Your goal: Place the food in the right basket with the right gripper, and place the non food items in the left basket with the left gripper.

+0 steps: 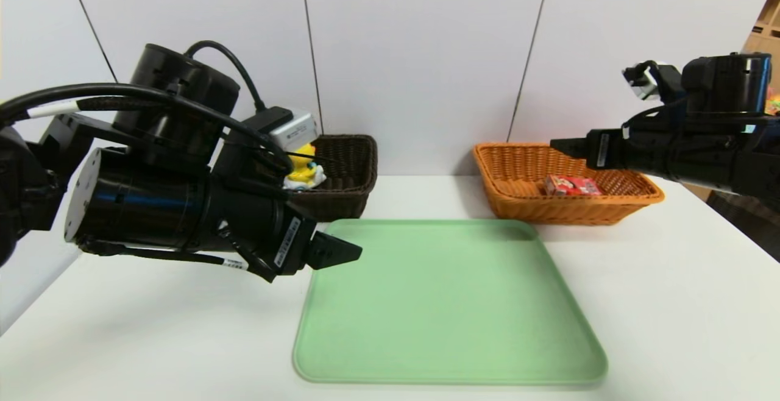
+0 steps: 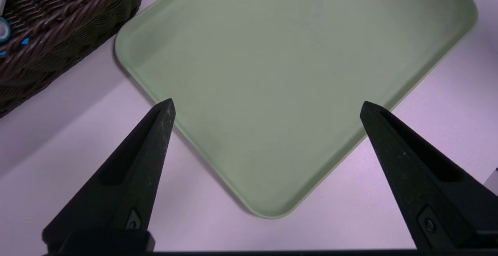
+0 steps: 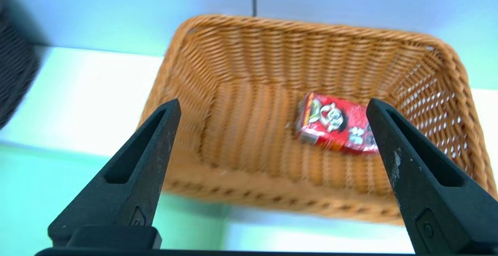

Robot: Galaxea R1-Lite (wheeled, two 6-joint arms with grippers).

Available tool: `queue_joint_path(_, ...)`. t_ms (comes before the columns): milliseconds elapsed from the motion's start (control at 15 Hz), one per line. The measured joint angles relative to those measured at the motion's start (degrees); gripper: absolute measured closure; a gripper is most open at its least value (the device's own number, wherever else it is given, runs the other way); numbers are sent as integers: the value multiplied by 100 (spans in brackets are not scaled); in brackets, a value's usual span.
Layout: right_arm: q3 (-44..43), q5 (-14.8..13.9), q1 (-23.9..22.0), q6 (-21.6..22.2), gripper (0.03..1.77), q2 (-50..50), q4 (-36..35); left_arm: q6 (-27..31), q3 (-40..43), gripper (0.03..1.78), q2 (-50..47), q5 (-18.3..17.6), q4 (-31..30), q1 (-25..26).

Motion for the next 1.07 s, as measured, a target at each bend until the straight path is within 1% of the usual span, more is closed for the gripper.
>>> queue_joint_path(200, 523, 56, 162, 34, 13, -535, 6, -123, 163, 12, -257, 20, -5, 94)
queue_joint_path(333, 885, 77, 323, 67, 12, -891, 6, -268, 347, 12, -469, 135, -5, 138)
queue_joint_path(467, 1259, 80, 488, 78, 11, -1279, 2, -450, 538, 12, -706, 312, -5, 163)
queue_joint_path(667, 1769, 72, 734, 76, 11, -1908, 59, -644, 887, 12, -1142, 713, -5, 185)
queue_joint_path(933, 2083, 67, 885, 61, 11, -2745, 701, -666, 1557, 12, -1910, 1190, -2, 285)
queue_joint_path(1067, 2105, 55, 896, 48, 11, -3171, 1202, -641, 1786, 12, -2281, 1250, 6, 491)
